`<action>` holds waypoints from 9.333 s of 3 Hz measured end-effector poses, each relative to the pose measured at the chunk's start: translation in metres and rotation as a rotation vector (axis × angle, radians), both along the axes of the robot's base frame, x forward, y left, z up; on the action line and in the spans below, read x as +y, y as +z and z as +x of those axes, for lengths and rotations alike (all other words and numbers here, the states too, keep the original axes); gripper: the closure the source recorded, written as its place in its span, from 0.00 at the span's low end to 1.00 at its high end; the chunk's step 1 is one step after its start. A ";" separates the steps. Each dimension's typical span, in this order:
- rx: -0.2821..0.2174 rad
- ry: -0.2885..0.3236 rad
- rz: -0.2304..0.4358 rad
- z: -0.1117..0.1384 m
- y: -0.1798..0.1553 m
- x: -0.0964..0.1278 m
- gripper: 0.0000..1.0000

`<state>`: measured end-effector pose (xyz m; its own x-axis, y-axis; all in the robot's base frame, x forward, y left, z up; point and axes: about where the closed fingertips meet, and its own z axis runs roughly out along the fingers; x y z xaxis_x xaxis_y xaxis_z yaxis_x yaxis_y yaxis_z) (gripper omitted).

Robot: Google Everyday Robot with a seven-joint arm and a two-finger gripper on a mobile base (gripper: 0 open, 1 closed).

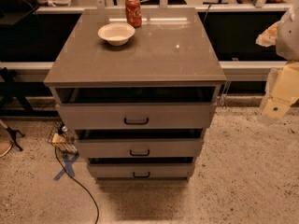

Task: Open bottom drawer

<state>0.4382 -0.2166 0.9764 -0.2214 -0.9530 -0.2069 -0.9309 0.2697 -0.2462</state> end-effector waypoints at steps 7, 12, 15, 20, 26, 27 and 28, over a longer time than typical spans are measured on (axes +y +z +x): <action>0.209 0.076 0.307 0.001 -0.304 -0.008 0.00; 0.150 0.146 0.453 0.024 -0.571 0.044 0.00; 0.079 0.181 0.485 0.048 -0.662 0.091 0.00; -0.168 0.216 0.210 0.138 -0.745 0.120 0.00; -0.193 0.204 0.163 0.171 -0.786 0.124 0.42; -0.168 0.177 0.143 0.164 -0.789 0.116 0.64; -0.157 0.158 0.130 0.160 -0.788 0.108 0.87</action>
Offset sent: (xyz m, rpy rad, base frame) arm -0.0019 -0.0160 -0.0344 0.0221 0.0717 -0.0272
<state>0.5985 -0.1085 0.1886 -0.0274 -0.9362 -0.3503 -0.9169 0.1631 -0.3642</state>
